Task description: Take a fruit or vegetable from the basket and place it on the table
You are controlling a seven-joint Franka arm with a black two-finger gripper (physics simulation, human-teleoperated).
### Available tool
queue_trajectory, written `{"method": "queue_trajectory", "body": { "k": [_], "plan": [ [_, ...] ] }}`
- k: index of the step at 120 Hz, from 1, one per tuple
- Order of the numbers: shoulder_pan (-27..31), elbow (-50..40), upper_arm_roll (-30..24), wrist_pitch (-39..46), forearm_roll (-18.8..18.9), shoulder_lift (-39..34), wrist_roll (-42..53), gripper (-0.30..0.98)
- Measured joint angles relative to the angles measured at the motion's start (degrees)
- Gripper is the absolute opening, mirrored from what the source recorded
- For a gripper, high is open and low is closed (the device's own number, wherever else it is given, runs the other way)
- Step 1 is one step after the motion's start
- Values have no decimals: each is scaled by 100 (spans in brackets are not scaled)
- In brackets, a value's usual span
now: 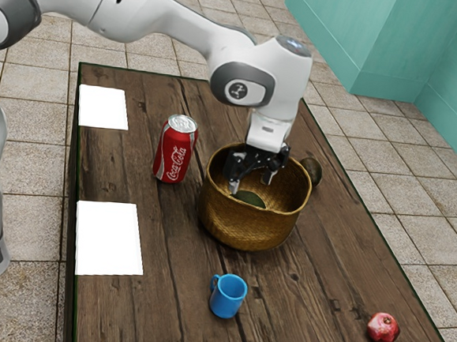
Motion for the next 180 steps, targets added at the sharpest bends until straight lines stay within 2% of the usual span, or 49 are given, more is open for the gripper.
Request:
{"method": "queue_trajectory", "body": {
  "k": [122,140,167,180],
  "plan": [
    [28,38,9,364,-50,861,93,68],
    [45,32,10,397,-57,882,60,45],
    [59,6,36,404,-66,634,-4,29],
    [38,10,87,362,-66,398,-34,32]
  ]
}}
